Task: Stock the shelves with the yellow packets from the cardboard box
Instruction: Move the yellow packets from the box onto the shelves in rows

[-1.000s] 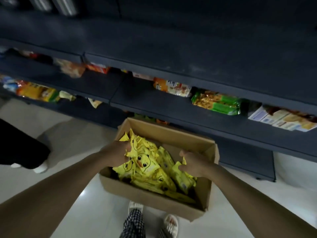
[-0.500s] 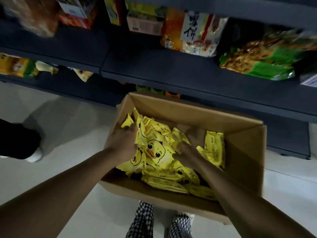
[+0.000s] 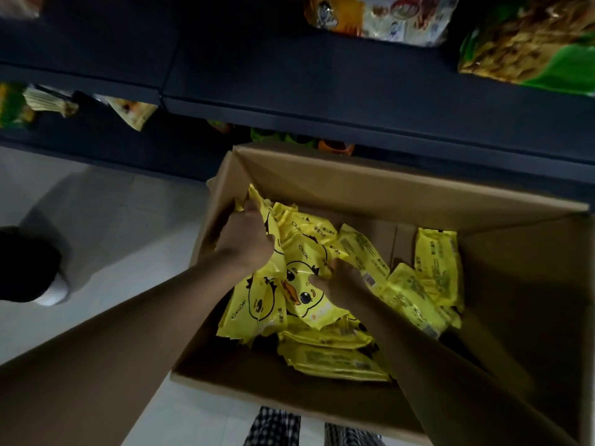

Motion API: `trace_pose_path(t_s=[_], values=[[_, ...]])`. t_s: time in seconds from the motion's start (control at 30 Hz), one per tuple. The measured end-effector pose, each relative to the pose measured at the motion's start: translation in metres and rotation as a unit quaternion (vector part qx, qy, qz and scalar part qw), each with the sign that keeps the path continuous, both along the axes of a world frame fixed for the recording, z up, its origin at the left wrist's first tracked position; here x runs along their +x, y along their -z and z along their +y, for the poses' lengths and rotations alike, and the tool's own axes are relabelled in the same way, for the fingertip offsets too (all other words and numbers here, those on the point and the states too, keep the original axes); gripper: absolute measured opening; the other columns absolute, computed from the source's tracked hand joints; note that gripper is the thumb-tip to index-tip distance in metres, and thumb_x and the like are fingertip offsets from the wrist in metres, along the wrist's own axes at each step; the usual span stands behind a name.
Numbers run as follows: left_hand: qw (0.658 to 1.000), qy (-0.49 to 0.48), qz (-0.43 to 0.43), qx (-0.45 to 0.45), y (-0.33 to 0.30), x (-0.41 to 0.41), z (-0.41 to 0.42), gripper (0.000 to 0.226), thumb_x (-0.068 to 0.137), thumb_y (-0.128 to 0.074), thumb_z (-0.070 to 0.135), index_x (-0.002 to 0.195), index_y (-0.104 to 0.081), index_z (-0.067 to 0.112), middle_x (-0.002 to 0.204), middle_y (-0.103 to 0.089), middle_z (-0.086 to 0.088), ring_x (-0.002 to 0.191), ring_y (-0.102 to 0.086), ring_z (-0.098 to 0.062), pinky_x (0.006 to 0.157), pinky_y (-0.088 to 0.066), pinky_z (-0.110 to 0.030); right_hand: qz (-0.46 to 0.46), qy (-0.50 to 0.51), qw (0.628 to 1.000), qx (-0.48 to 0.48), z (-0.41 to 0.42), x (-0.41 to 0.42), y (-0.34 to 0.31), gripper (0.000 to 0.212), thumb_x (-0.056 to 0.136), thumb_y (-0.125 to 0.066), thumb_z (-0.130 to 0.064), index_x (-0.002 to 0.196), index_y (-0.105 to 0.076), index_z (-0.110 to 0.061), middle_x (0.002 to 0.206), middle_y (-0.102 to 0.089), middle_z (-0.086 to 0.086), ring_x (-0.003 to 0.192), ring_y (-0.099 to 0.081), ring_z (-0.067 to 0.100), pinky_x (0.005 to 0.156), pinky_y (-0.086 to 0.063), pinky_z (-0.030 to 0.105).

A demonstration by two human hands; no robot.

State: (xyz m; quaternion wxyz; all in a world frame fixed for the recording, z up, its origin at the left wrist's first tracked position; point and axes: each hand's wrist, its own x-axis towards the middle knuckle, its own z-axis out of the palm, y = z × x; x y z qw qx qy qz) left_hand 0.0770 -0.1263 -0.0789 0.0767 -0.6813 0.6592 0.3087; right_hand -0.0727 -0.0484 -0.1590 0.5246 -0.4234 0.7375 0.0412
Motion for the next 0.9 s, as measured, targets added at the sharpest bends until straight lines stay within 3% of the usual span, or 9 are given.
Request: trace_pose_path(t_s=[0.17,0.3,0.4,0.53,0.77,0.9], values=[[0.997,-0.035,-0.068,-0.012,0.018,-0.015,-0.004,0.036,0.089,-0.065,0.022,0.113,-0.051,0.0,0.115,-0.062,-0.017,0.107,-0.061,-0.031,0.068,-0.041,-0.028,0.017,0.05,0.997,-0.048,0.001,0.012,0.01,0.048,0.088,-0.06,-0.036,0.123,-0.05,-0.003,0.122,-0.058,0.015,0.11,-0.056,0.03,0.081,-0.045,0.03],[0.995,-0.03,-0.094,0.015,0.028,-0.019,-0.007,0.023,0.09,-0.062,0.012,0.109,-0.058,0.0,0.119,-0.062,-0.017,0.111,-0.06,-0.031,0.078,-0.048,-0.032,0.036,0.051,0.995,-0.08,0.008,0.005,0.005,0.037,0.089,-0.061,-0.028,0.119,-0.051,-0.009,0.115,-0.063,0.015,0.105,-0.06,0.032,0.077,-0.047,0.032],[0.994,-0.022,-0.1,0.026,0.023,-0.017,-0.003,0.026,0.093,-0.057,0.018,0.114,-0.057,0.002,0.123,-0.06,-0.015,0.115,-0.056,-0.031,0.08,-0.047,-0.034,0.064,0.062,0.992,-0.093,0.017,-0.015,-0.007,0.034,0.089,-0.061,-0.024,0.12,-0.05,-0.015,0.112,-0.064,0.011,0.102,-0.062,0.03,0.075,-0.047,0.032],[0.997,-0.017,-0.047,0.059,0.002,-0.015,0.003,0.039,0.094,-0.055,0.025,0.128,-0.049,0.007,0.129,-0.055,-0.013,0.122,-0.05,-0.031,0.089,-0.043,-0.034,0.069,0.087,0.987,-0.116,0.026,-0.052,-0.037,0.041,0.09,-0.059,-0.021,0.13,-0.05,-0.014,0.12,-0.062,0.013,0.108,-0.059,0.031,0.074,-0.04,0.026],[0.997,-0.005,0.059,0.048,-0.063,-0.015,0.006,0.016,0.09,-0.06,0.016,0.103,-0.052,0.012,0.107,-0.062,-0.011,0.096,-0.059,-0.027,0.075,-0.045,-0.031,0.058,0.086,0.982,-0.161,0.022,-0.092,-0.123,0.048,0.092,-0.058,-0.024,0.137,-0.044,-0.016,0.124,-0.06,0.011,0.103,-0.061,0.026,0.081,-0.053,0.036],[0.997,0.035,0.072,0.018,-0.118,-0.013,-0.006,0.022,0.084,-0.063,0.01,0.086,-0.046,0.023,0.096,-0.059,-0.004,0.094,-0.057,-0.024,0.076,-0.044,-0.03,0.068,0.069,0.976,-0.196,0.013,-0.101,-0.19,0.041,0.093,-0.055,-0.022,0.132,-0.047,-0.016,0.11,-0.065,0.009,0.076,-0.06,0.019,0.061,-0.049,0.029]])
